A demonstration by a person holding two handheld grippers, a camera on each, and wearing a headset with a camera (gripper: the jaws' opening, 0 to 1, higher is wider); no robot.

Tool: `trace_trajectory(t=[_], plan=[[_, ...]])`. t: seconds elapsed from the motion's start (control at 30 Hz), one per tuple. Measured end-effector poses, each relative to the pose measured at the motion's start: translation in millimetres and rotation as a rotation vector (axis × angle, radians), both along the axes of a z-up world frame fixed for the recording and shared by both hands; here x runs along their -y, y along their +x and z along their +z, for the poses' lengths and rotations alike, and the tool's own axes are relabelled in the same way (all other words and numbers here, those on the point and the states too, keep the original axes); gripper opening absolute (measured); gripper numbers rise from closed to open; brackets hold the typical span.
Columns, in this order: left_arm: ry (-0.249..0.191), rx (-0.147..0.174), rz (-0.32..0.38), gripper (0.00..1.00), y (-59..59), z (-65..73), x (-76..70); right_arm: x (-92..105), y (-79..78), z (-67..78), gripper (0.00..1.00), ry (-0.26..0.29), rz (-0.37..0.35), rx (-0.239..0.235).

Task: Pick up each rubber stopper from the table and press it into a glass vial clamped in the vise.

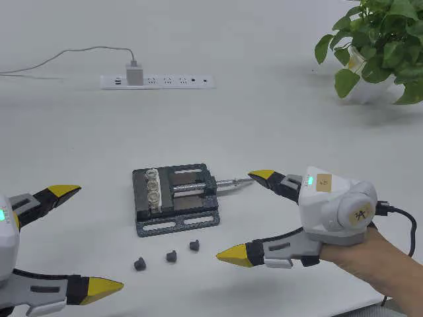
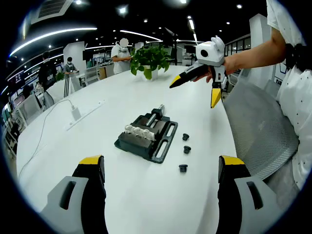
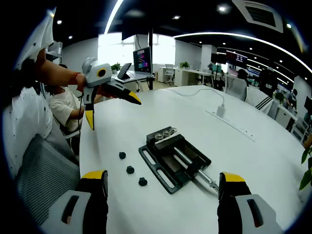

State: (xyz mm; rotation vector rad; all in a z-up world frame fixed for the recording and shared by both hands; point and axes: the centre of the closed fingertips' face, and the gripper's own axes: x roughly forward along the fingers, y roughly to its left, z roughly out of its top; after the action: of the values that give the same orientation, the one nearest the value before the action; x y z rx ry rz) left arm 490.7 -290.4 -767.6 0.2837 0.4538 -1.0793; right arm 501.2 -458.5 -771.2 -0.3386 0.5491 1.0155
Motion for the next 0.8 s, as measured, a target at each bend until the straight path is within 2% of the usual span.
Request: trace_trajectory(t=[0.8], plan=[[0.001, 0.001, -0.002, 0.95, 0.0, 0.1, -1.0, -0.8, -0.4, 0.1, 0.92, -0.001, -0.001, 0.003]])
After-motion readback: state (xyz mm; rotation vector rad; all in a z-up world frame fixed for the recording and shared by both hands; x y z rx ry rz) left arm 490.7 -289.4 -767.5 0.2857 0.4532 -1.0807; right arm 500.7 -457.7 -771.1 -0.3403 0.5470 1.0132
